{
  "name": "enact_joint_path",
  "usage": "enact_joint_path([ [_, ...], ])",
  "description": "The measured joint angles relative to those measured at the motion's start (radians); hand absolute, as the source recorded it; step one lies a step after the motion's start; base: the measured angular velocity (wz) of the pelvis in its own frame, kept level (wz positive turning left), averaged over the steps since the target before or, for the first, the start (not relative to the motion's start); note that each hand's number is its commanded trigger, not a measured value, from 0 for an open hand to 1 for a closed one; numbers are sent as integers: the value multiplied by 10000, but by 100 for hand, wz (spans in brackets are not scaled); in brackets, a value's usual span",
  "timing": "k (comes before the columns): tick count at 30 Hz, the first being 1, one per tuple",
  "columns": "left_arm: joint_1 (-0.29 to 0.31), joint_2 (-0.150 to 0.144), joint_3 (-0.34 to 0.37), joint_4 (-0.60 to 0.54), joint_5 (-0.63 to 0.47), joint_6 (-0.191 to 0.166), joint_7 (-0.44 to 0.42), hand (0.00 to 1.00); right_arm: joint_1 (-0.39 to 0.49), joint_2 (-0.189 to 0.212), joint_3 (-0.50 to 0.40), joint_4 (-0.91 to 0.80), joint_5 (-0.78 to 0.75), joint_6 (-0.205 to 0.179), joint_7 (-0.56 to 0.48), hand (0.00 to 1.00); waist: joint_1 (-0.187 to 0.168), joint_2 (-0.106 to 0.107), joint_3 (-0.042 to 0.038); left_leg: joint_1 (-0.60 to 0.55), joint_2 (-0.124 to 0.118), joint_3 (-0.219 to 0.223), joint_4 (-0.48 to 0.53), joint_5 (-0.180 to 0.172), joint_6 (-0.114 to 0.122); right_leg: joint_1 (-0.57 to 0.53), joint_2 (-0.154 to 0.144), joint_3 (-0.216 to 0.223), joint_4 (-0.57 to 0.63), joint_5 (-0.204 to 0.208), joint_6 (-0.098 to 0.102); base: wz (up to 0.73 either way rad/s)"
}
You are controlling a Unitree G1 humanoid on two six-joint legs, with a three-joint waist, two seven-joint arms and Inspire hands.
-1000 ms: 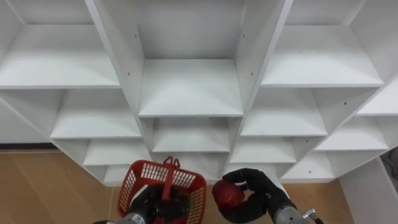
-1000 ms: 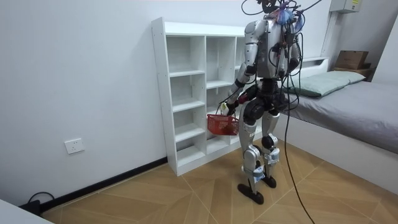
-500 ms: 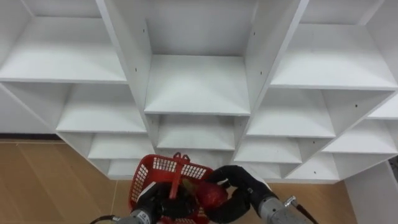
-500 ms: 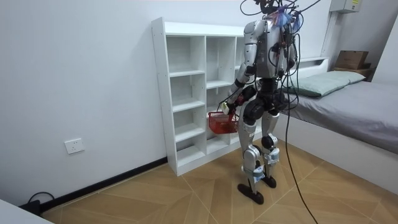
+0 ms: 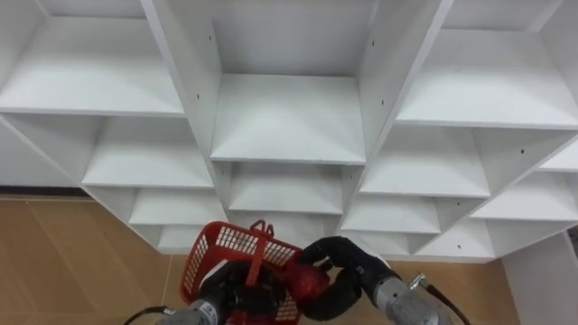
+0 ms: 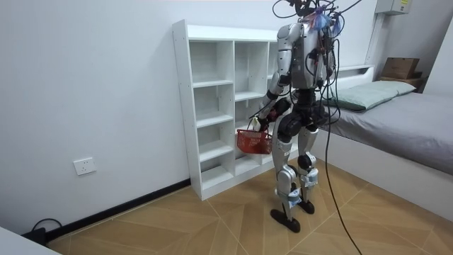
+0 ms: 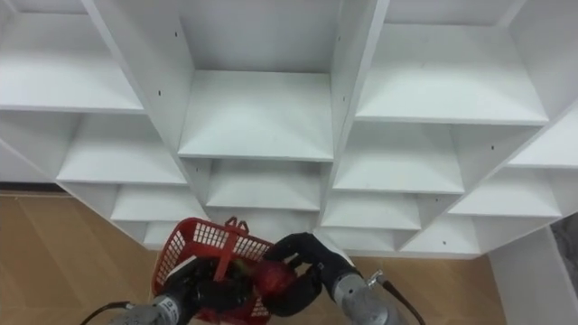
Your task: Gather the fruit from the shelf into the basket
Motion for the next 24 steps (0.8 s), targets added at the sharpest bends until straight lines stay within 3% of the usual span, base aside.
enact_joint_path([
  [12,-135,19,-300,359,-3,2,-153,100,-351,261,-3,817,49,5,104,100,-57,78,48,-65,-14,-174,16,2,-1,25,-40,-232,-34,-1,0,4],
  [24,-235,-5,-378,378,-1,2,-162,100,-485,272,-6,906,68,3,-16,100,-82,195,52,-159,-12,-196,60,2,-1,-10,-57,-339,-31,0,0,1],
])
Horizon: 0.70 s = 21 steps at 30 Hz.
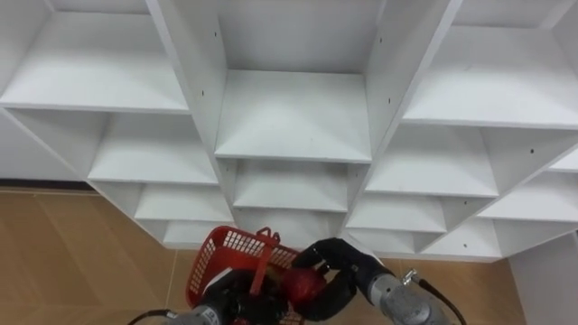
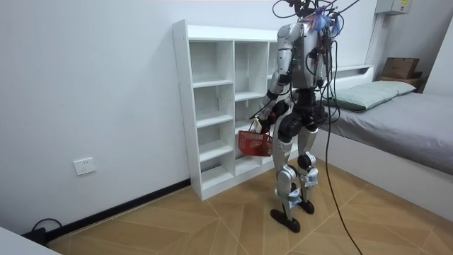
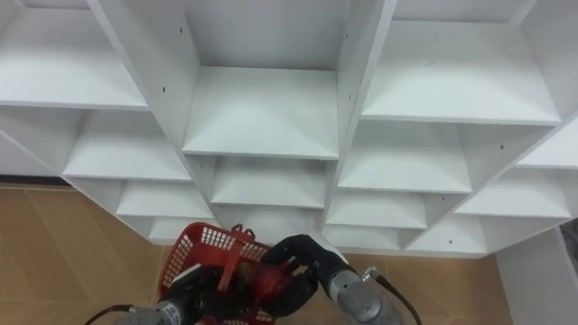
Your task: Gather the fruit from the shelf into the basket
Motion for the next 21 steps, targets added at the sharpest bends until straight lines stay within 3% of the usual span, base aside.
enact_joint_path([
  [5,-60,2,-2,0,-1,0,0,100,-32,2,0,0,14,-11,-29,100,1,6,-1,-6,-5,2,-2,0,0,-8,-12,-32,0,0,0,0],
  [6,-67,1,-3,0,4,0,0,100,-36,9,1,0,11,-13,-56,60,2,6,-2,-6,-9,3,-1,0,0,-8,-16,-44,0,0,0,0],
  [7,-68,0,-3,0,4,0,0,100,-36,12,2,0,10,-14,-78,4,2,6,-1,-6,-9,3,-1,0,0,-7,-17,-47,0,0,0,0],
  [8,-67,0,-6,0,6,0,0,100,-35,13,2,0,9,-14,-91,0,2,5,-1,-6,-10,4,-1,0,0,-7,-17,-53,-1,0,0,0],
  [21,-138,-170,-119,-10,9,-3,-123,100,-294,49,15,-9,14,-145,-117,0,10,52,-30,-14,4,4,1,0,0,-4,-26,-196,0,0,0,0],
])
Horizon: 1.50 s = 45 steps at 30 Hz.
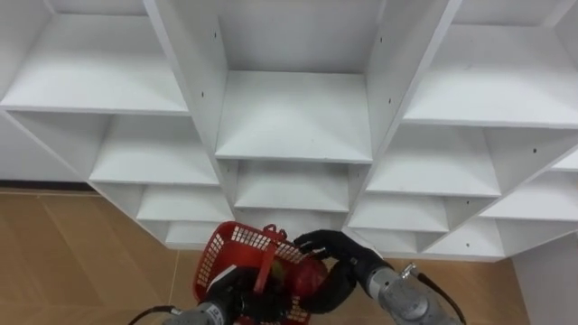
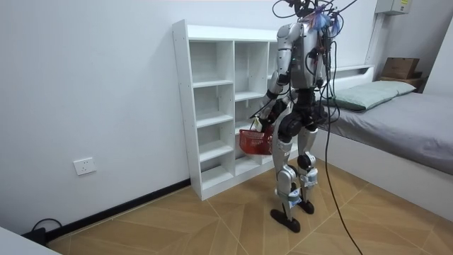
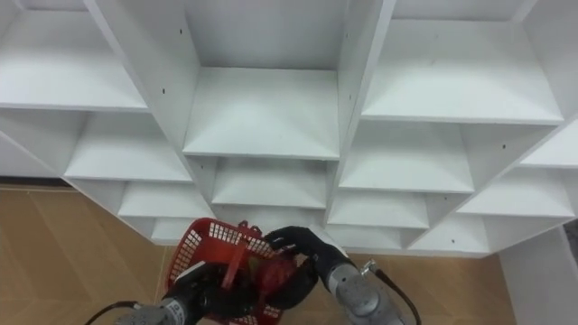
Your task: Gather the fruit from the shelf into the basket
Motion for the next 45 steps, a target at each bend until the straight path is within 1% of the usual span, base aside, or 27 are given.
enact_joint_path([
  [2,-11,26,-175,-7,-1,25,-46,100,-4,-7,3,14,14,-57,-4,0,-2,8,-5,1,-1,4,2,0,0,2,-3,-6,0,0,0,0],
  [9,-21,154,-258,-54,1,35,-184,100,106,-16,12,187,43,-56,33,0,-39,6,-5,92,-1,26,4,1,0,91,-5,14,-4,-1,0,0],
  [13,-17,157,-266,-54,-6,53,-200,100,129,-15,8,382,78,-48,30,0,-53,-6,0,205,-2,36,-3,1,0,208,-4,29,-22,-1,1,0],
  [15,-16,153,-266,-95,-96,62,-200,100,170,-17,7,473,77,37,46,0,-60,-50,-24,213,-10,32,-1,1,0,286,1,23,-147,-4,6,0],
  [16,-16,154,-269,-119,-118,64,-200,100,176,-21,4,472,77,42,49,0,-66,-61,-22,203,-8,32,1,1,-1,285,4,22,-162,2,9,0],
  [18,-6,161,-303,-175,-123,82,-200,100,246,-50,-8,471,77,45,137,0,-111,-138,-68,218,-46,33,2,1,-1,299,4,18,-170,1,10,0],
  [20,36,185,-315,-267,-119,81,-200,100,295,-82,-20,426,65,46,158,0,-140,-186,-88,247,-69,38,0,1,-1,331,6,25,-180,1,10,0],
  [21,53,183,-319,-267,-122,84,-200,100,339,-104,-23,427,65,46,150,0,-164,-208,-79,341,-70,35,-17,1,-1,423,5,22,-211,0,12,0],
  [24,93,218,-371,-284,-122,84,-201,100,603,-173,-22,311,69,45,144,0,-217,-279,-95,560,-49,35,-50,1,0,711,6,7,-338,-8,28,3],
  [27,92,259,-368,-376,-120,83,-192,100,641,-203,-29,270,70,45,127,0,-275,-313,-95,598,-20,31,-60,1,-1,745,7,14,-346,-11,31,1],
  [30,265,407,-337,-451,-82,81,-148,100,1117,-210,-300,17,75,30,-51,0,-263,-314,-96,844,-21,11,-103,0,-1,968,16,78,-373,-14,37,-3],
  [34,448,465,78,-460,4,78,-108,100,1480,-212,-679,-112,143,14,-246,0,-264,-320,-106,932,-7,28,-182,0,-2,1062,70,170,-507,17,58,0],
  [37,843,468,478,-451,16,58,146,100,1809,-207,-987,-76,471,-55,-489,0,-271,-287,-117,1194,-17,83,-327,-2,-3,1281,98,204,-554,15,70,-3],
  [38,1032,491,597,-431,137,57,291,100,1957,-182,-1142,94,528,-180,-558,0,-283,-255,-136,1293,-17,90,-407,-2,-4,1368,110,199,-602,14,72,0],
  [39,1180,528,666,-389,322,57,420,100,2069,-173,-1287,302,532,-207,-646,0,-314,-225,-156,1326,-13,89,-417,-8,-8,1408,116,201,-648,23,85,0],
  [41,1327,617,669,-305,422,57,646,100,2225,-175,-1510,536,525,-201,-759,0,-314,-169,-155,1332,-12,87,-428,-11,-10,1409,116,195,-648,24,86,0],
  [43,1393,643,715,-86,590,55,809,100,2324,-190,-1624,754,684,-213,-863,0,-313,-112,-156,1332,-10,78,-429,-13,-13,1403,117,183,-646,25,85,0],
  [45,1506,605,1065,158,948,55,964,100,2476,-143,-1891,1086,755,-310,-846,0,-293,-96,-166,1373,22,103,-451,-31,-43,1394,169,291,-652,34,70,-9],
])
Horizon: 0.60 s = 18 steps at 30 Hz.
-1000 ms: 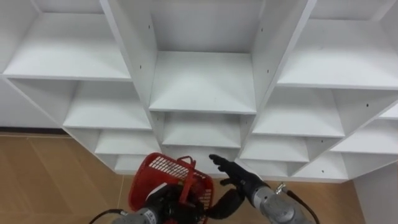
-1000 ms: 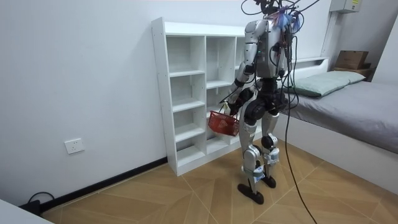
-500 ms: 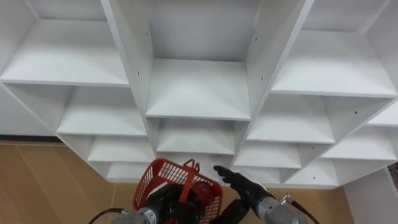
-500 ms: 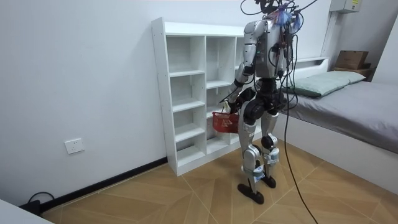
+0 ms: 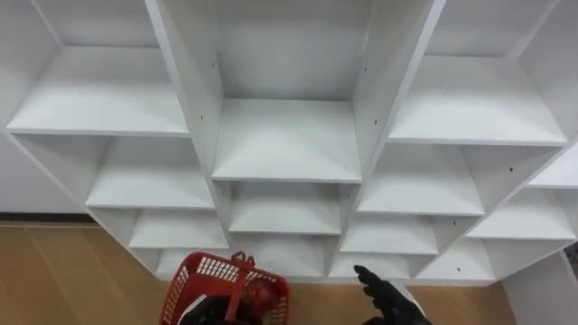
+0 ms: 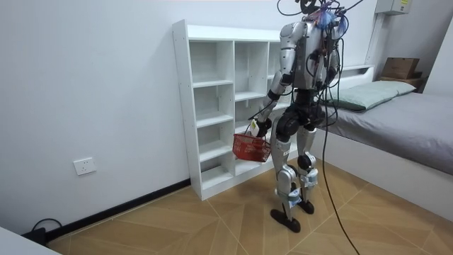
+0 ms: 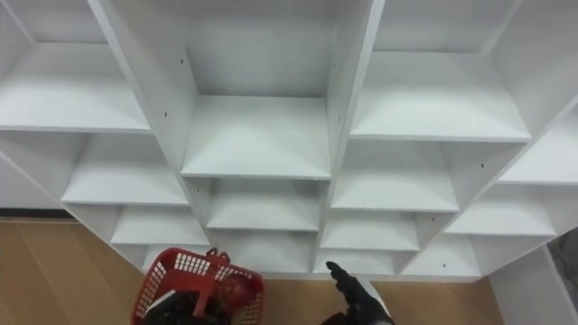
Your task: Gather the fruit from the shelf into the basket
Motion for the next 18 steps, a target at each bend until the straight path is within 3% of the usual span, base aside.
enact_joint_path([
  [7,157,14,758,961,52,-16,84,100,234,-18,-789,1448,512,-120,-58,0,-33,17,8,137,-1,19,-5,-43,-48,103,69,134,-38,11,-19,-6],
  [13,428,-217,1823,1976,-341,39,186,100,293,68,-1869,3083,1715,-92,371,0,-21,17,10,305,15,168,-139,-59,-57,213,108,271,-98,6,-16,-8],
  [18,598,-319,2744,2143,658,155,188,100,97,110,-2576,4205,2387,-84,556,0,-48,36,-9,406,-6,60,-220,-64,-65,386,128,227,-234,-3,-15,5],
])
